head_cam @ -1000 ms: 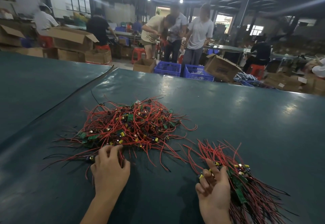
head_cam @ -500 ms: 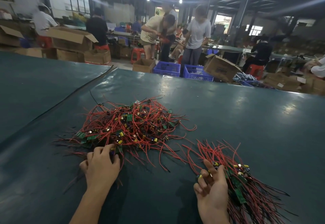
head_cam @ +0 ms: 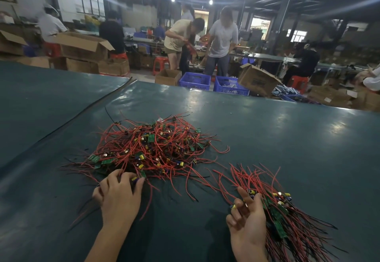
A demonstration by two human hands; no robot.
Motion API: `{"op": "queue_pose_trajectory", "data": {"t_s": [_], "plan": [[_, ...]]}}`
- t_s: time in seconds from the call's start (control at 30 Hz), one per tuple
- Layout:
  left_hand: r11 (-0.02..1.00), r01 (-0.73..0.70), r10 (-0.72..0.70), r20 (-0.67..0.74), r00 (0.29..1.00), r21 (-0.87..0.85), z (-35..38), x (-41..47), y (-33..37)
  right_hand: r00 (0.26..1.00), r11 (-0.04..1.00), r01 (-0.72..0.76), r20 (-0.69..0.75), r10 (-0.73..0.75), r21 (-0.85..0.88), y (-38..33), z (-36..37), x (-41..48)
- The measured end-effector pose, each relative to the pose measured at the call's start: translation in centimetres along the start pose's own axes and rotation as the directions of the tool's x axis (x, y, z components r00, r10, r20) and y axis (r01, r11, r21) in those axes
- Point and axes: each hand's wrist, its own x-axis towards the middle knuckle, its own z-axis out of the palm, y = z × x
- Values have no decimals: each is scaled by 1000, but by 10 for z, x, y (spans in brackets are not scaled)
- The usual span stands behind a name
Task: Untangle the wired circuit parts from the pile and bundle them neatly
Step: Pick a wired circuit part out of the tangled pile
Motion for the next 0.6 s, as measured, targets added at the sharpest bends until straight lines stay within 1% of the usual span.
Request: {"op": "queue_pose_trajectory", "data": {"t_s": [0.1,0.17,0.3,0.33,0.4,0.47,0.53,0.6], "plan": [[991,-77,70,-62,996,-112,-6,-5,7,1000,1000,0,2,0,0,0,1,-1],[974,-167,143,-153,978,-152,-9,-10,13,1000,1000,4,2,-4,-3,0,1,-1],[930,-349,288,-358,888,-116,-14,-19,25,1000,999,20,14,-19,-26,1,1,0],[902,-409,324,-407,854,-139,-15,-18,26,999,999,30,21,-29,-42,2,1,0],[810,-544,398,-476,784,-220,-15,-19,28,997,993,63,46,-59,-97,4,3,-1],[709,-635,470,-466,750,-306,-12,-23,33,992,977,103,91,-88,-187,8,6,-2],[657,-673,522,-438,732,-341,-7,-30,39,984,941,138,147,-96,-308,15,9,-6],[609,-685,552,-407,728,-399,-6,-36,44,969,874,190,228,-94,-447,21,13,-11]]}}
